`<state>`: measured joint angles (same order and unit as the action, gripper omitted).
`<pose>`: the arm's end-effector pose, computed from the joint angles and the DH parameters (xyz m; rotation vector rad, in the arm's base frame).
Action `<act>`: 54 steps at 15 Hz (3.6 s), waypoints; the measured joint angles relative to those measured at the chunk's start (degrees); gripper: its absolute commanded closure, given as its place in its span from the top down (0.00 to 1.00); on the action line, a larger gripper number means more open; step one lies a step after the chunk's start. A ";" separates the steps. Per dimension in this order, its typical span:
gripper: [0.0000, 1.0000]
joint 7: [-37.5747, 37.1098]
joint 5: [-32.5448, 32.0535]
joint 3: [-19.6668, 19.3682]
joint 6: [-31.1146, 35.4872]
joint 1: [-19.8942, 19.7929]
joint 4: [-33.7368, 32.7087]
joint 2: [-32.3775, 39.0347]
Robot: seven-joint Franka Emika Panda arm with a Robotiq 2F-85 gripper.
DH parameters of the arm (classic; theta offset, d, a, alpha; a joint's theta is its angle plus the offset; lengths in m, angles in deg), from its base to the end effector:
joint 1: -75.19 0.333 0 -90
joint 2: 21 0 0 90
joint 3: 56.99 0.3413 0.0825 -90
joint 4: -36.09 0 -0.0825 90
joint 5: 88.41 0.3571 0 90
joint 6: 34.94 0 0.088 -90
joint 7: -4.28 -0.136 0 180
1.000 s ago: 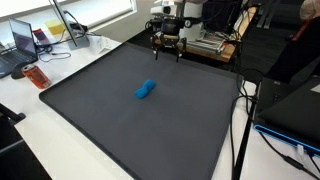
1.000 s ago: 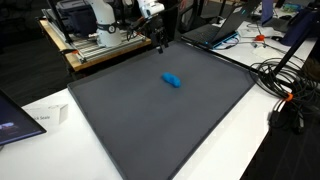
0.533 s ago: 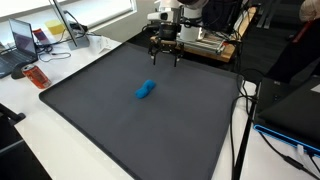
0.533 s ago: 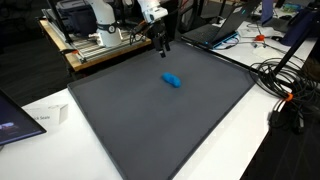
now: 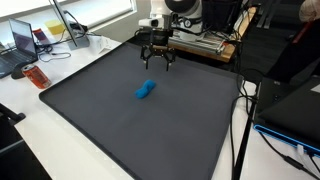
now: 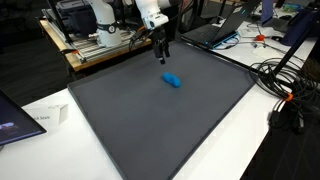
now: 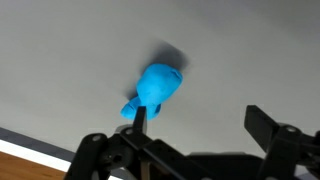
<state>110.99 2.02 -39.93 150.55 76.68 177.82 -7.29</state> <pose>0.4451 0.0464 0.2364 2.9286 0.8470 0.6768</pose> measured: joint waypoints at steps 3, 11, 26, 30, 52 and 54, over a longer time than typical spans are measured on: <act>1.00 -4.43 -5.89 -1.42 -0.84 -0.57 -0.41 1.50; 1.00 -24.68 -30.27 -11.06 -7.51 3.25 -1.00 2.82; 1.00 -69.25 -86.41 -19.32 -25.40 6.93 -7.60 2.35; 1.00 -70.97 -88.77 -15.97 -27.39 3.34 -8.28 2.56; 1.00 -59.66 -98.31 -11.26 -25.83 -3.17 -8.39 6.80; 1.00 -57.77 -98.31 -11.02 -25.66 -3.77 -8.39 7.37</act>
<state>53.22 -96.29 -50.95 124.90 72.92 169.43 0.08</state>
